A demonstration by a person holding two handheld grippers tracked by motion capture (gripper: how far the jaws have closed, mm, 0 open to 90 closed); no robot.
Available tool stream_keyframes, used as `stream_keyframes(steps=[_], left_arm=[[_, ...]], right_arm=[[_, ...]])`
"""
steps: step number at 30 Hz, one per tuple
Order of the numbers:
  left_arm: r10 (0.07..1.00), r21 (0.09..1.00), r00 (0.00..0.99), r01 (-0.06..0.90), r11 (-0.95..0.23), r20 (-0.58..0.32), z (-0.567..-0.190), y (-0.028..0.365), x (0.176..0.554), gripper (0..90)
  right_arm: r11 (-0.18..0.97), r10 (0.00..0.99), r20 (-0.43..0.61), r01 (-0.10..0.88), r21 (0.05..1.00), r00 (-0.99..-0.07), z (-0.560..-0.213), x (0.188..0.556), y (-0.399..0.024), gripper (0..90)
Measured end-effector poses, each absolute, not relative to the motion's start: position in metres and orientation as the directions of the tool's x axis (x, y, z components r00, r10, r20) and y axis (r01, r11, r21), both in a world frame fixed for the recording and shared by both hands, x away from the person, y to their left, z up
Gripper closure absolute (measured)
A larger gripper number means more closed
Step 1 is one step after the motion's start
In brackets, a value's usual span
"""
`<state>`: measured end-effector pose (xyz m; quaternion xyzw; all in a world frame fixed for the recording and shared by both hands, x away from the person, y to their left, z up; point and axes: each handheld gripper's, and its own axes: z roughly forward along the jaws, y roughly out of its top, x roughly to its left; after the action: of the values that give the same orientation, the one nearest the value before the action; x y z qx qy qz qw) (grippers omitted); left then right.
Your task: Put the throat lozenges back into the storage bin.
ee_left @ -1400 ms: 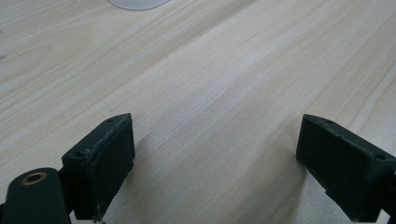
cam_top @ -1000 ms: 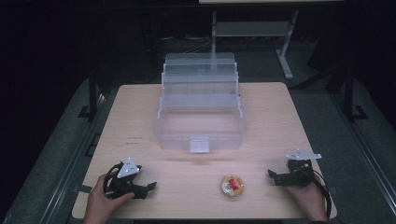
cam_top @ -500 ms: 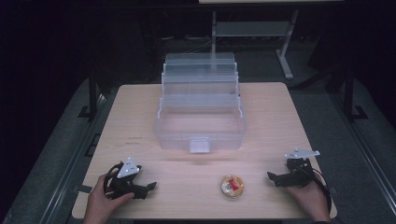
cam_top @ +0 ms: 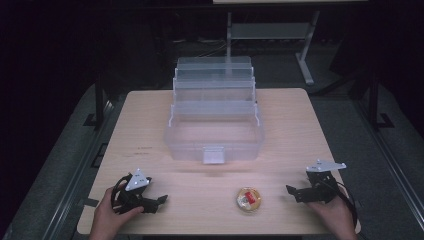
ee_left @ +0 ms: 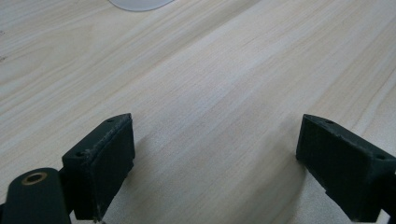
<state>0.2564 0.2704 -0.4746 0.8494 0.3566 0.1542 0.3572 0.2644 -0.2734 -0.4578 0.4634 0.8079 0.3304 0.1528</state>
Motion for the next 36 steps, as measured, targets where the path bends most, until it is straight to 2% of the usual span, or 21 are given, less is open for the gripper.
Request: stream_keyframes(steps=[36], left_arm=[[0.717, 0.717, 0.697, 0.496, -0.489, 0.008, -0.475, 0.27, 0.256, 10.8]], right_arm=[[0.428, 0.777, 0.056, 0.591, 0.683, -0.627, -0.444, 0.249, -0.237, 6.0]])
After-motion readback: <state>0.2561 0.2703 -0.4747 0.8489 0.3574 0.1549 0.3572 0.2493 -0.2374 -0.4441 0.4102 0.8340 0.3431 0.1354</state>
